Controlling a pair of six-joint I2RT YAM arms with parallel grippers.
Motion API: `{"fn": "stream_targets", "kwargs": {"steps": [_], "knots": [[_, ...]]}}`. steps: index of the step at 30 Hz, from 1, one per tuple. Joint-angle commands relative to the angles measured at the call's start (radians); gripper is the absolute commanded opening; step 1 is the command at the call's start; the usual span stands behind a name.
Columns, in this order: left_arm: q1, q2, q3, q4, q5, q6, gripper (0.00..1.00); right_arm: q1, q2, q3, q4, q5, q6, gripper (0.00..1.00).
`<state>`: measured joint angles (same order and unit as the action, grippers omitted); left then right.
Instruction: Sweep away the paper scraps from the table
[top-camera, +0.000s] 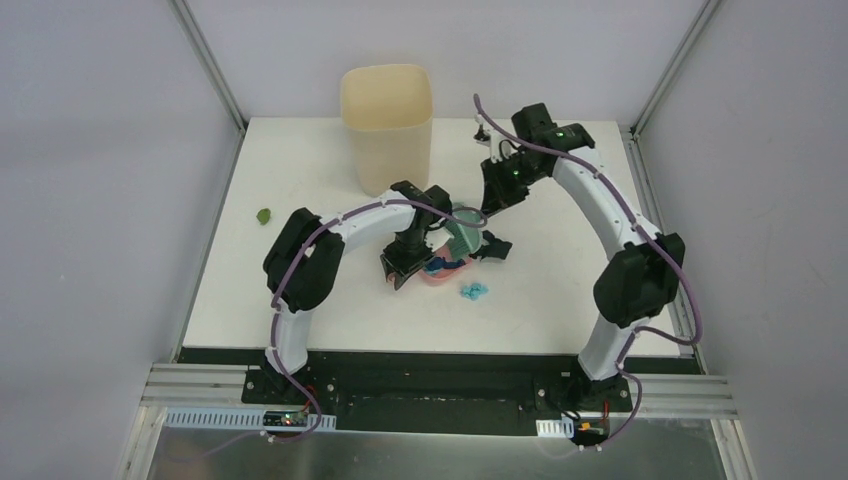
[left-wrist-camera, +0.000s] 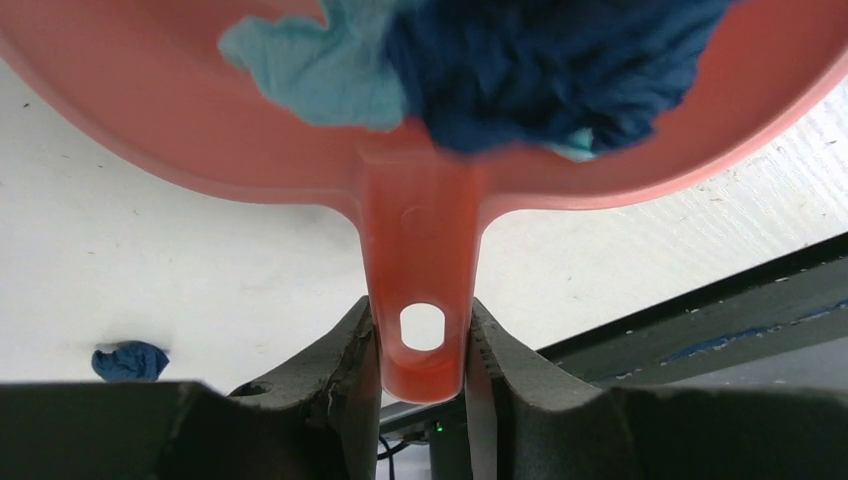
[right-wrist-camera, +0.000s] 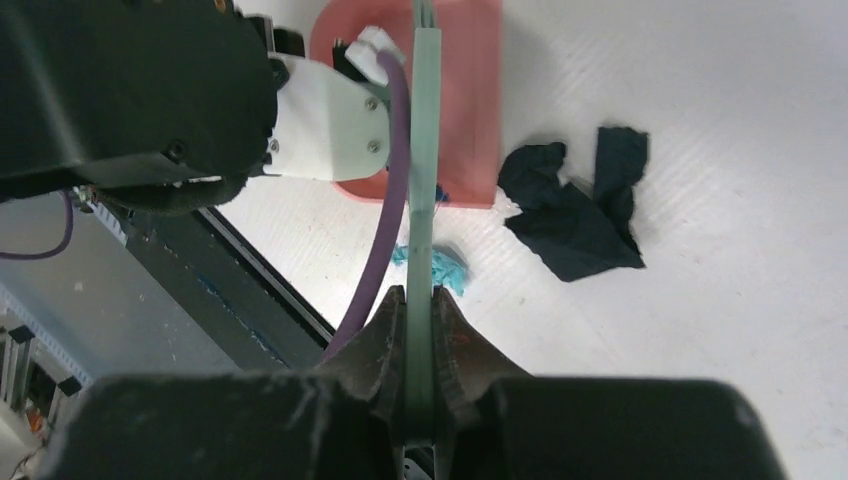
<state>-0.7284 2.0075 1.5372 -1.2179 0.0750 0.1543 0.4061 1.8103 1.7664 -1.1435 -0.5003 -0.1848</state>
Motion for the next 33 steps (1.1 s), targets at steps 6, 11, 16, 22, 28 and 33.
{"fn": "stream_targets", "kwargs": {"steps": [6,11,16,22,28,33], "knots": [[-0.069,-0.146,-0.03,0.008,-0.171,-0.021,0.0,-0.123,-0.185,0.008,0.009,0.09,-0.02,0.0],[-0.087,-0.201,-0.035,-0.039,-0.158,-0.032,0.0,-0.165,-0.205,0.002,0.027,0.172,-0.025,0.0],[-0.11,-0.226,-0.079,-0.115,-0.19,-0.056,0.0,-0.169,-0.22,-0.011,-0.042,0.061,-0.04,0.0],[-0.111,-0.324,-0.165,-0.121,-0.215,-0.068,0.0,-0.161,-0.267,-0.131,-0.202,-0.217,-0.088,0.0],[-0.112,-0.393,-0.192,-0.118,-0.231,-0.067,0.0,-0.151,-0.272,-0.226,-0.258,-0.233,-0.124,0.0],[-0.111,-0.386,-0.191,-0.12,-0.216,-0.063,0.0,-0.145,-0.238,-0.299,-0.217,-0.119,-0.111,0.0]]}}
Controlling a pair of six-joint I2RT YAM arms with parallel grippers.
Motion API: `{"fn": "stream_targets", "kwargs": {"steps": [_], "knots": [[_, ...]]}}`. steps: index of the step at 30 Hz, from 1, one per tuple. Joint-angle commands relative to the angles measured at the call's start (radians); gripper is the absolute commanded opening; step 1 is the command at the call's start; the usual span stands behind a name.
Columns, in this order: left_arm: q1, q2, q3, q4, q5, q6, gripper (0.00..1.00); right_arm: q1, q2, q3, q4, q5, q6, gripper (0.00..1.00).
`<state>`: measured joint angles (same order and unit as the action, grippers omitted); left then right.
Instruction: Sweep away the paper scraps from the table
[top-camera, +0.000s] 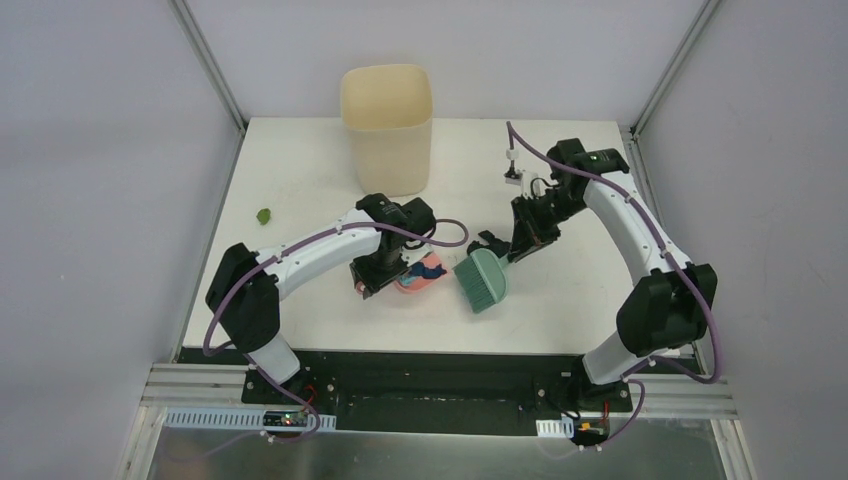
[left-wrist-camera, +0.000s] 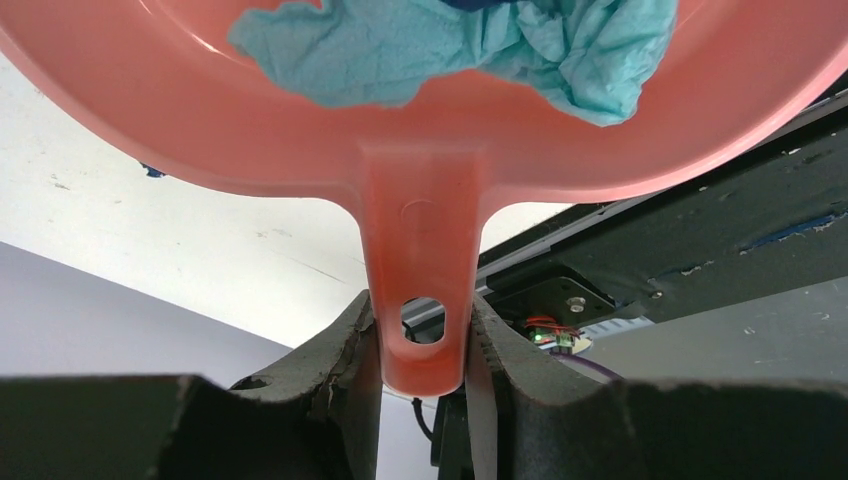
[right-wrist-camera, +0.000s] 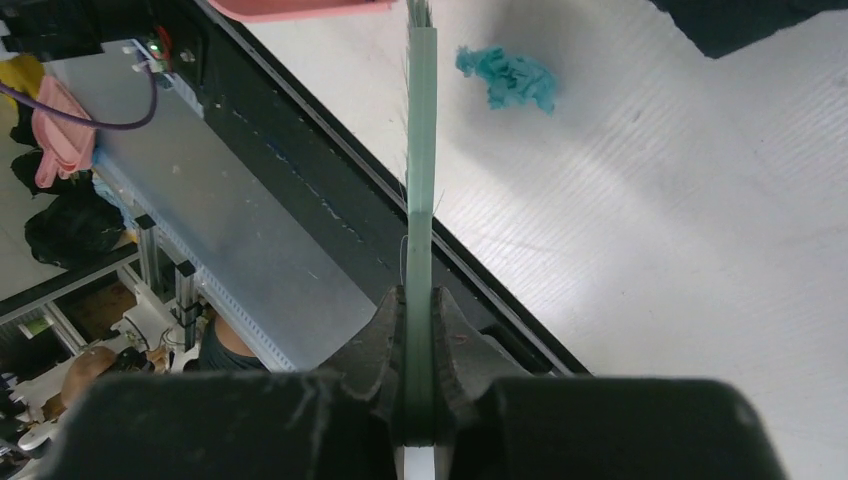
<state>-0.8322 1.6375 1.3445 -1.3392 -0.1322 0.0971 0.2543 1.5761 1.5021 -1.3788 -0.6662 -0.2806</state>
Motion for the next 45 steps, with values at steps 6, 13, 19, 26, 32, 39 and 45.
{"fn": "stream_targets", "kwargs": {"steps": [6,13,19,26,32,39,45], "knots": [[-0.017,0.002,0.009,-0.008,-0.006,-0.012,0.0,0.007,0.024,-0.047,0.129,0.119,-0.007,0.0],[-0.04,0.035,0.009,-0.009,0.024,-0.003,0.0,0.004,0.05,0.012,0.202,0.232,-0.002,0.0],[-0.074,0.069,0.011,-0.012,0.042,0.003,0.0,-0.013,0.031,0.064,0.216,0.214,0.004,0.0],[-0.107,0.109,0.01,-0.011,0.079,0.018,0.0,-0.047,-0.036,0.154,0.166,0.174,-0.009,0.0],[-0.142,0.188,0.025,-0.019,0.072,0.016,0.0,-0.049,-0.027,0.145,0.261,0.512,-0.005,0.0],[-0.15,0.263,0.077,-0.027,0.076,0.017,0.0,-0.029,0.039,0.1,0.379,0.743,0.0,0.0],[-0.162,0.324,0.158,-0.046,0.073,0.023,0.0,0.065,0.126,0.088,0.365,0.722,0.04,0.0]]}}
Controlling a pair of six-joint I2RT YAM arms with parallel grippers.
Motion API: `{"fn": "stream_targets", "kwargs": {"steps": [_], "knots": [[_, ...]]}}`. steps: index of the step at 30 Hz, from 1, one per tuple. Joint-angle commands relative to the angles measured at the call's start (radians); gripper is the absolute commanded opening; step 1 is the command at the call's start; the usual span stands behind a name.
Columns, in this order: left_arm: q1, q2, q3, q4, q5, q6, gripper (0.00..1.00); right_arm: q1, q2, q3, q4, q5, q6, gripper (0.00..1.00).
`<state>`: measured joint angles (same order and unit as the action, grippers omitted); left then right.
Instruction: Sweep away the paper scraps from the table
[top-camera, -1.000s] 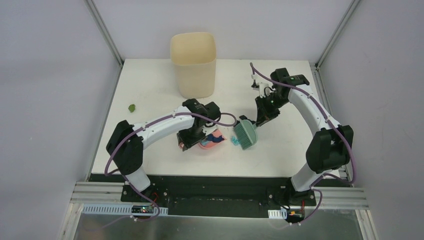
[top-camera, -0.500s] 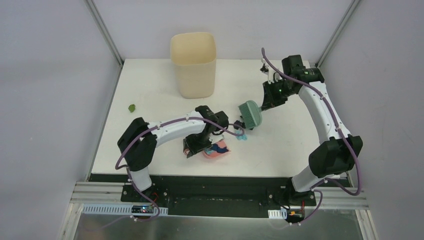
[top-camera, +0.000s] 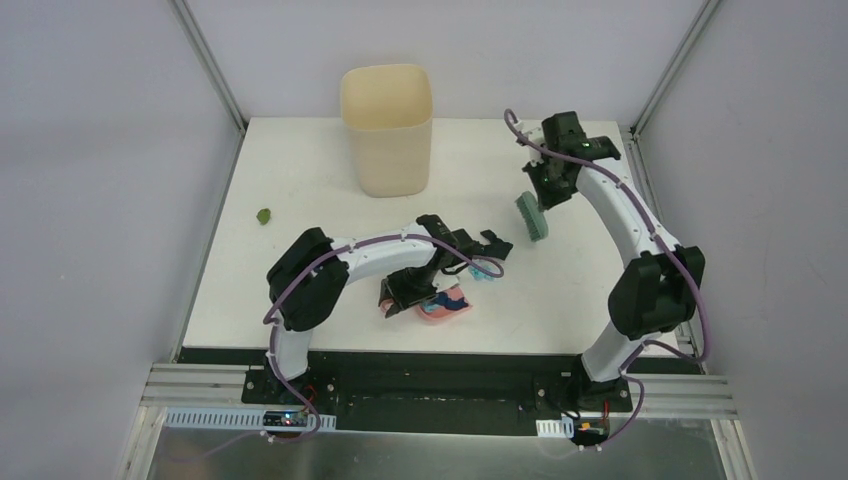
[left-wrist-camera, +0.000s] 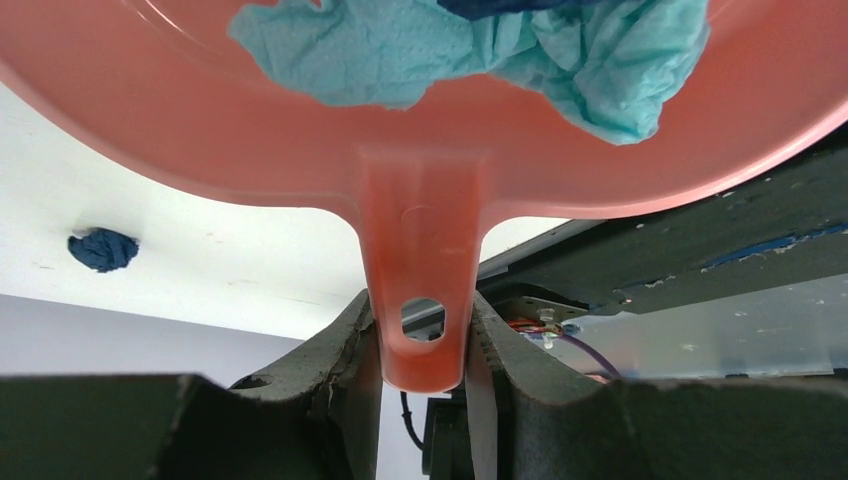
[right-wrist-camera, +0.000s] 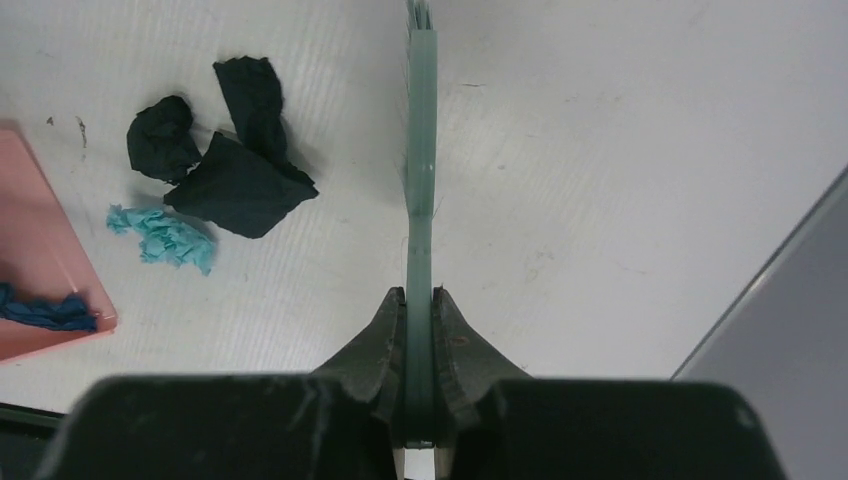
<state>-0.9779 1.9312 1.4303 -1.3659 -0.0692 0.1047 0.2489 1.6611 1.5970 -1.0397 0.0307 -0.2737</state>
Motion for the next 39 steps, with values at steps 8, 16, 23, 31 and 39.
{"fn": "stream_targets", "kwargs": {"steps": [8,16,23,31,39], "knots": [[-0.017,0.116,0.164,-0.03,0.015,0.02,0.0,0.105,0.057,-0.031,-0.065,-0.361,0.078,0.0],[-0.017,0.198,0.232,-0.023,0.016,0.022,0.0,0.106,-0.018,-0.099,-0.103,-0.571,0.087,0.0],[-0.015,0.153,0.229,0.029,-0.037,0.011,0.0,0.1,-0.083,-0.075,-0.151,-0.585,0.078,0.0],[-0.015,0.006,0.162,0.151,-0.078,0.02,0.0,0.075,-0.14,0.008,-0.166,-0.364,0.069,0.0],[-0.015,-0.072,0.128,0.261,-0.107,0.031,0.0,0.066,-0.169,0.068,-0.175,-0.3,0.067,0.0]]}}
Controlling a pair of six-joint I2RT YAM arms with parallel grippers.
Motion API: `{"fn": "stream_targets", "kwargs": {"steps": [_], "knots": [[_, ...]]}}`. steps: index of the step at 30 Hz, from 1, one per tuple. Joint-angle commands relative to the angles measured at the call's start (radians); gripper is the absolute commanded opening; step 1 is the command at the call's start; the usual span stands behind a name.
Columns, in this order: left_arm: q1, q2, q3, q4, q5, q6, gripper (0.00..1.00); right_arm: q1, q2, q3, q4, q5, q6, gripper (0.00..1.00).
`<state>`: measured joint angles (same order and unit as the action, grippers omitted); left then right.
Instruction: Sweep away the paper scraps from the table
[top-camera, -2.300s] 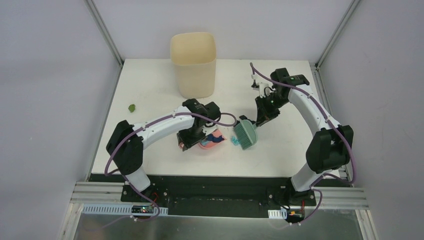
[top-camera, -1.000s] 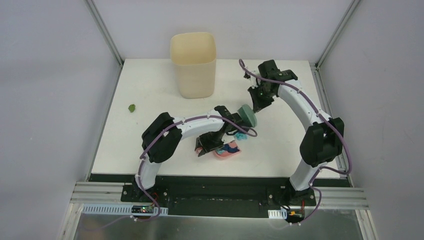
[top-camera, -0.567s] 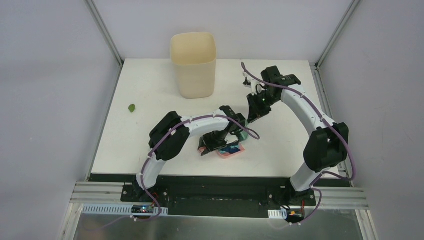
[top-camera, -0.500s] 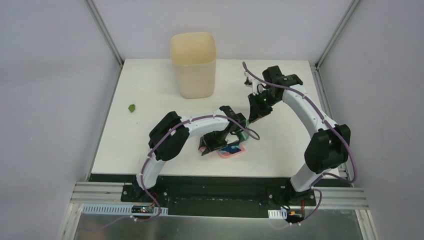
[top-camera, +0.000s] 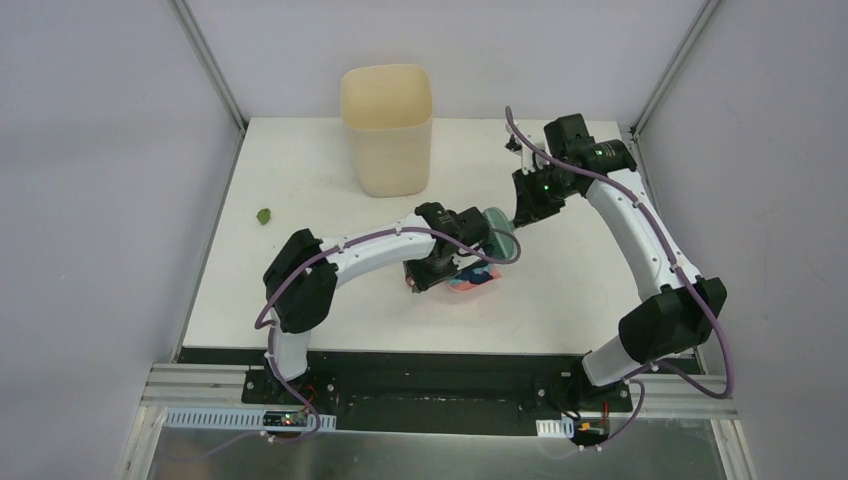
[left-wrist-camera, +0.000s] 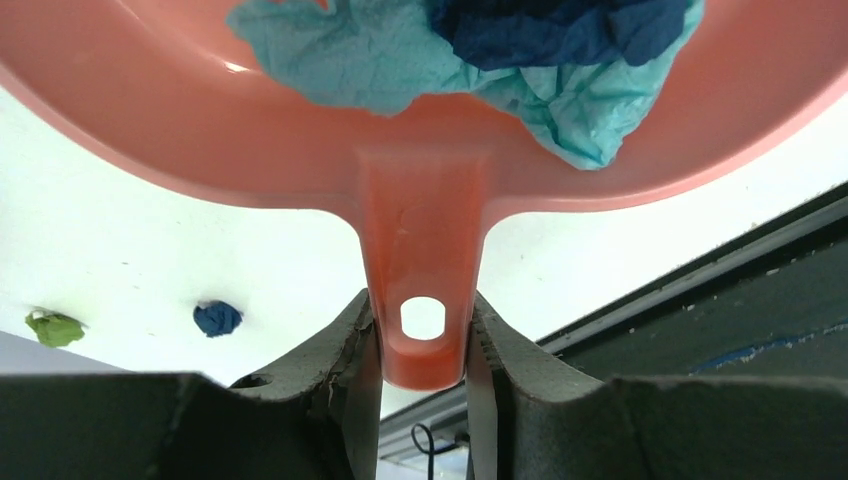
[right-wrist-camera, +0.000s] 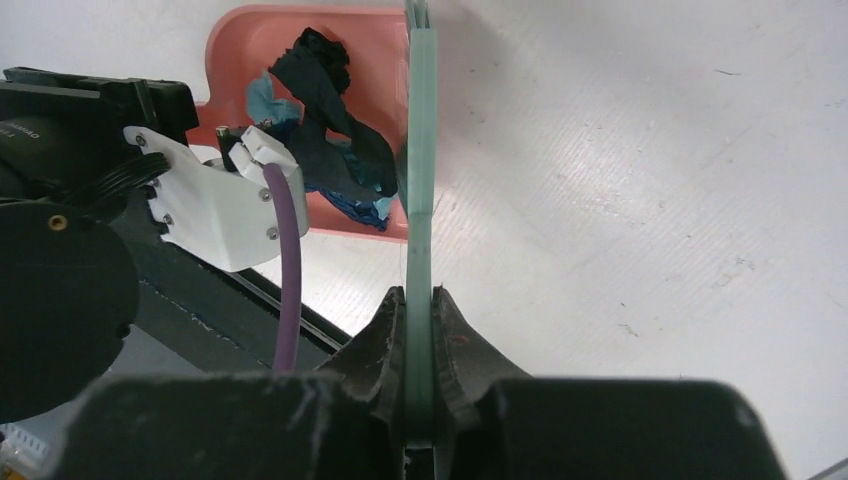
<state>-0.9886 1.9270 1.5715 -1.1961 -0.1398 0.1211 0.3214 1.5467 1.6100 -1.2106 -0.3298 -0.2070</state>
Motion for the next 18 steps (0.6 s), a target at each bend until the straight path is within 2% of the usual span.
{"fn": "stream_targets", "kwargs": {"steps": [1,14,18], "knots": [[-0.004,-0.076,-0.02,0.108,-0.034,0.015,0.0,-0.006,-0.061,0.06,-0.004,0.054,0.0,0.0],[-0.005,-0.119,-0.071,0.162,-0.014,0.032,0.0,-0.012,-0.075,0.14,0.007,0.155,-0.031,0.0],[-0.005,-0.129,-0.073,0.151,-0.023,0.034,0.0,-0.053,-0.076,0.16,0.017,0.205,-0.02,0.0]]}}
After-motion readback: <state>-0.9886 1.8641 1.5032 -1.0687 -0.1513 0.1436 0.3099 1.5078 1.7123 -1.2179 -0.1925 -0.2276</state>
